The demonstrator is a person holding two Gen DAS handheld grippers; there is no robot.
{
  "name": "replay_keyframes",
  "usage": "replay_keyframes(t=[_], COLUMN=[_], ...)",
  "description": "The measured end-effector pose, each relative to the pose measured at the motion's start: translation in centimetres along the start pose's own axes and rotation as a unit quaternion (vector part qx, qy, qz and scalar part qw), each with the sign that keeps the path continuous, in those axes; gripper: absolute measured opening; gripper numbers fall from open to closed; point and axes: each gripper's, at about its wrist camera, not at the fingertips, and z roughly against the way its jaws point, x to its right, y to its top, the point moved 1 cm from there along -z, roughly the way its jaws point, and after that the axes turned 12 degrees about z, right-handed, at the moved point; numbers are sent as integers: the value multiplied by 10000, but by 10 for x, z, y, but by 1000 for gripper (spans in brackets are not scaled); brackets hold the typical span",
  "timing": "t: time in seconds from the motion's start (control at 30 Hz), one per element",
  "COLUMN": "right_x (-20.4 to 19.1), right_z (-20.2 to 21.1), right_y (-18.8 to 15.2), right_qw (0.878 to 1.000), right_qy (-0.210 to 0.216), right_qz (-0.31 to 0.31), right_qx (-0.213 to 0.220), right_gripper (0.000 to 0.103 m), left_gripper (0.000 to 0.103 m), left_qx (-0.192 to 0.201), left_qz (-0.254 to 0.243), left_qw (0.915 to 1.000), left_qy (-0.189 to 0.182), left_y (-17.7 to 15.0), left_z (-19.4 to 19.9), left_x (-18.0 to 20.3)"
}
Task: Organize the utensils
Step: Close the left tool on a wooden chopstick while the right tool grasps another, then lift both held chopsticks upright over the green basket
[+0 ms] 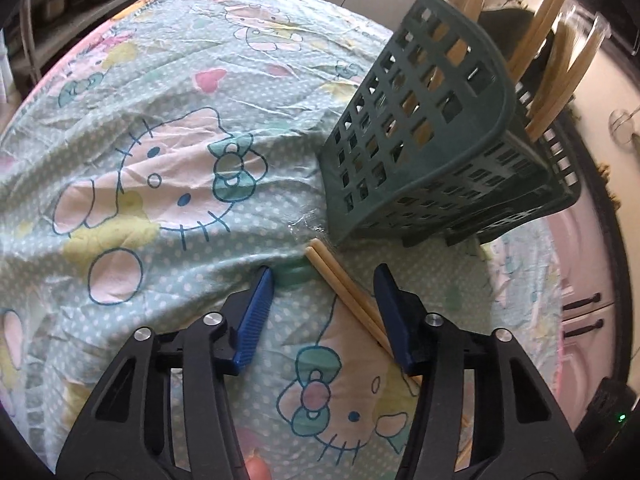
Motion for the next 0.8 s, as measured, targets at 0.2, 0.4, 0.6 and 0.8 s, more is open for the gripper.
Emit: replay_keyframes(t=[0.2, 0.4, 0.6, 0.8], right_x=[10, 11, 13, 7], right_z=[-2, -2, 5, 17], right_y=[6, 12, 16, 22], right_qw=[9998, 9997, 9993, 9983], right_qy=[142, 220, 332, 469], right_qz=[-156, -105, -87, 97], right_qx=[0, 32, 140, 338], right_gripper=[15, 8, 7, 6], left_gripper=[27, 18, 12, 9], left_qx=[-25, -58, -125, -8], left_qz=[-118, 52, 506, 627], left_qw=[9993, 9999, 9973, 9941], left_qy=[366, 119, -524, -882], left_y=[3, 8, 12, 6], left_z=[-3, 1, 4, 16], left_x=[2, -12, -37, -48])
